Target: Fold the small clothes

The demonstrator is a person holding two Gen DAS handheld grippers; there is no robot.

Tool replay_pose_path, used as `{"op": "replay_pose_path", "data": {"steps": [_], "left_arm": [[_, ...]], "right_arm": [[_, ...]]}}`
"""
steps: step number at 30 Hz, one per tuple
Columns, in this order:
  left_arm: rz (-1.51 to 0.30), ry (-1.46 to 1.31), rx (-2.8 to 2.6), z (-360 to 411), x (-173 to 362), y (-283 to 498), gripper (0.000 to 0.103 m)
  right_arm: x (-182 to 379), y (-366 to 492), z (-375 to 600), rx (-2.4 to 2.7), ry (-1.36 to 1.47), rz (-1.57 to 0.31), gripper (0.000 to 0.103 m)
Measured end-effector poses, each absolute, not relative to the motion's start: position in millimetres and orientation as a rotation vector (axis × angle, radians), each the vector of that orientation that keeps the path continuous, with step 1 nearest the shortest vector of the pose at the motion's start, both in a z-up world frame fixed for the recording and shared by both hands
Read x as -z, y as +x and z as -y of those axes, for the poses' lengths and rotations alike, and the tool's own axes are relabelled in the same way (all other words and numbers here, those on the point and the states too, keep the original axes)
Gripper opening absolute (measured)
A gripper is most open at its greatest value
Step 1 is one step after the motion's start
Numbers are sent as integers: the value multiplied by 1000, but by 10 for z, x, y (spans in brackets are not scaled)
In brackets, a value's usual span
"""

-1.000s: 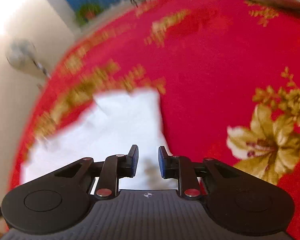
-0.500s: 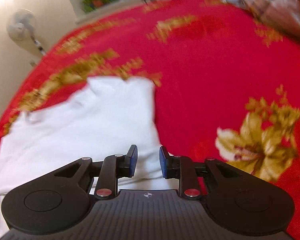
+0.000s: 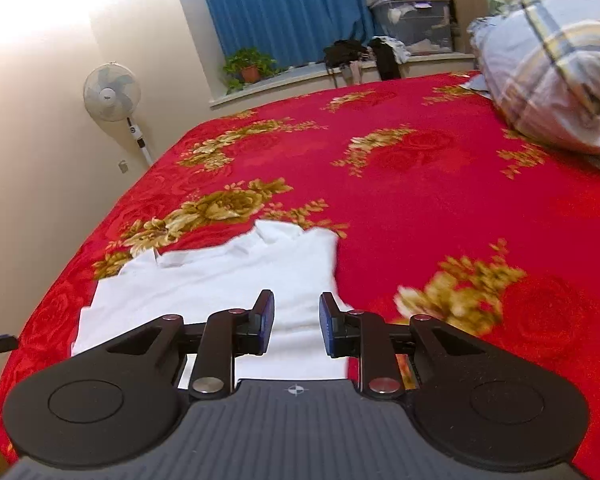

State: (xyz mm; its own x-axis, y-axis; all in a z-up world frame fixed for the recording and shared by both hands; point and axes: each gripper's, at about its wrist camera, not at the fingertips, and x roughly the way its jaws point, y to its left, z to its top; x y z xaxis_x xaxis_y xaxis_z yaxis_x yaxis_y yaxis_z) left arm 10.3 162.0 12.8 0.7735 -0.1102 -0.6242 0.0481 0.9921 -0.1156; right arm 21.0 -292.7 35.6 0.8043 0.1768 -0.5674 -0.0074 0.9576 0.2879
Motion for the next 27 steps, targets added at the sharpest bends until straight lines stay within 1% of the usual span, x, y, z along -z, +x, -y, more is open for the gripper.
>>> {"op": "replay_pose_path", "data": {"steps": [3, 5, 9, 15, 20, 21, 27], "left_arm": [[-701, -125, 60, -1635, 52, -182, 30], [-756, -162, 31, -1661, 238, -308, 30], [-919, -234, -10, -1766, 605, -289, 30], [-1081, -308, -9, -1892, 912, -201, 30], [-1108, -329, -24, -1955, 986, -233, 30], [-1118, -333, -31, -1970, 1003, -235, 30], [-1157, -323, -44, -1996, 1069, -235, 30]], "right_arm": [[-194, -46, 3015, -76, 287, -650, 27], [17, -127, 3058, -44, 287, -690, 28], [401, -193, 3164, 3, 290, -778, 28], [767, -78, 3188, -5, 314, -926, 29], [973, 4, 3121, -8, 300, -1039, 30], [1007, 5, 3117, -3, 289, -1052, 32], [1109, 16, 3099, -21, 283, -1102, 35]]}}
